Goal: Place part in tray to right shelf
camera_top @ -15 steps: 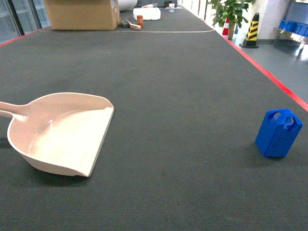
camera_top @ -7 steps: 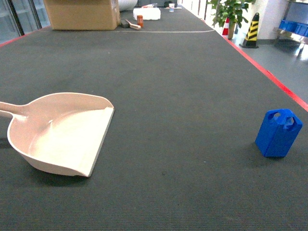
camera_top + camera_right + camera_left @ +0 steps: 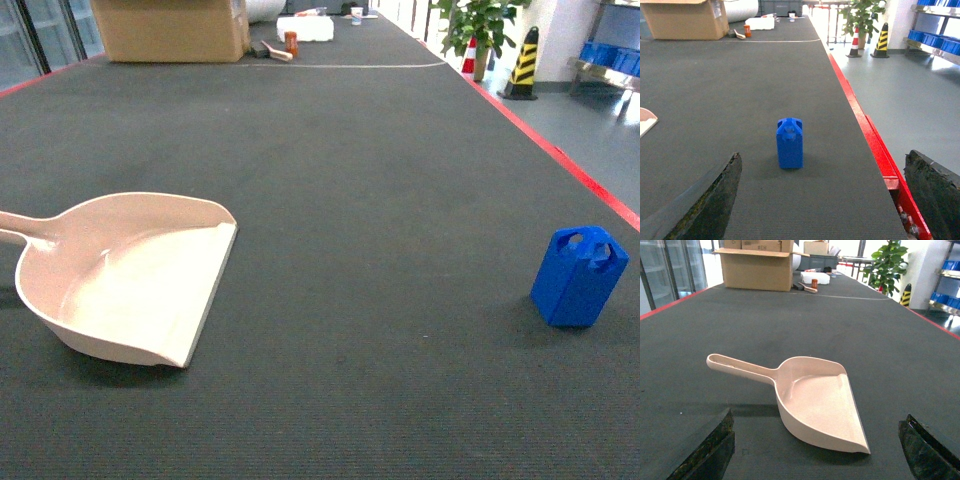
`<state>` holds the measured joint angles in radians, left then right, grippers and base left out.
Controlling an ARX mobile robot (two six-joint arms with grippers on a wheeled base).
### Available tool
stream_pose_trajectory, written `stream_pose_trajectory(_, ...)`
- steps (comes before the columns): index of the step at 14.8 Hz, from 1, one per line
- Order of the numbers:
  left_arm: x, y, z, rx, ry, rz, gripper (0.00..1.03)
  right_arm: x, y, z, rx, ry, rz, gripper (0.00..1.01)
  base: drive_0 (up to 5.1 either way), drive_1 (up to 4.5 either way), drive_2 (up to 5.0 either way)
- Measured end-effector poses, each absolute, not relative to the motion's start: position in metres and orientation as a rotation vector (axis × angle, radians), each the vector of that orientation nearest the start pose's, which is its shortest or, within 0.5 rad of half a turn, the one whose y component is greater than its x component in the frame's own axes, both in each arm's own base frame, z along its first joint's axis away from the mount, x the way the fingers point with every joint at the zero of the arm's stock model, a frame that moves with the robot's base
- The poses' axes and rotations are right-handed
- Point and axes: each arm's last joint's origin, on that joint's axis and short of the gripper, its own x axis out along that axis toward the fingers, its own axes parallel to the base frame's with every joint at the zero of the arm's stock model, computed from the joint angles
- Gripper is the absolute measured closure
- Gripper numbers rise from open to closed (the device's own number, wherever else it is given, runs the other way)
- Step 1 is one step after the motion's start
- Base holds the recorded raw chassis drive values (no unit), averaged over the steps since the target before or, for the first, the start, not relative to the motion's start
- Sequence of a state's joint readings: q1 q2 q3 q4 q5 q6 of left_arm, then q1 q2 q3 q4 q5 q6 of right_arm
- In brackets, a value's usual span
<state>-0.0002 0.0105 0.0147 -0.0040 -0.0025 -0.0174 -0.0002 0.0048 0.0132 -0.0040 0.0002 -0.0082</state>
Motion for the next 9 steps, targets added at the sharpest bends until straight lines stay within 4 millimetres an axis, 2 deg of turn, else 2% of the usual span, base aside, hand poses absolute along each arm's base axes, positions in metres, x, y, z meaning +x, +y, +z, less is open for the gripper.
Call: stream_pose_trajectory(9,0.0975,0.0,0.1673,-0.017,0.0,0.002,0.05,0.0972,0.0,0.1672,-0.008,-0.004,0.0,0.03,0.0,0.0,0.0)
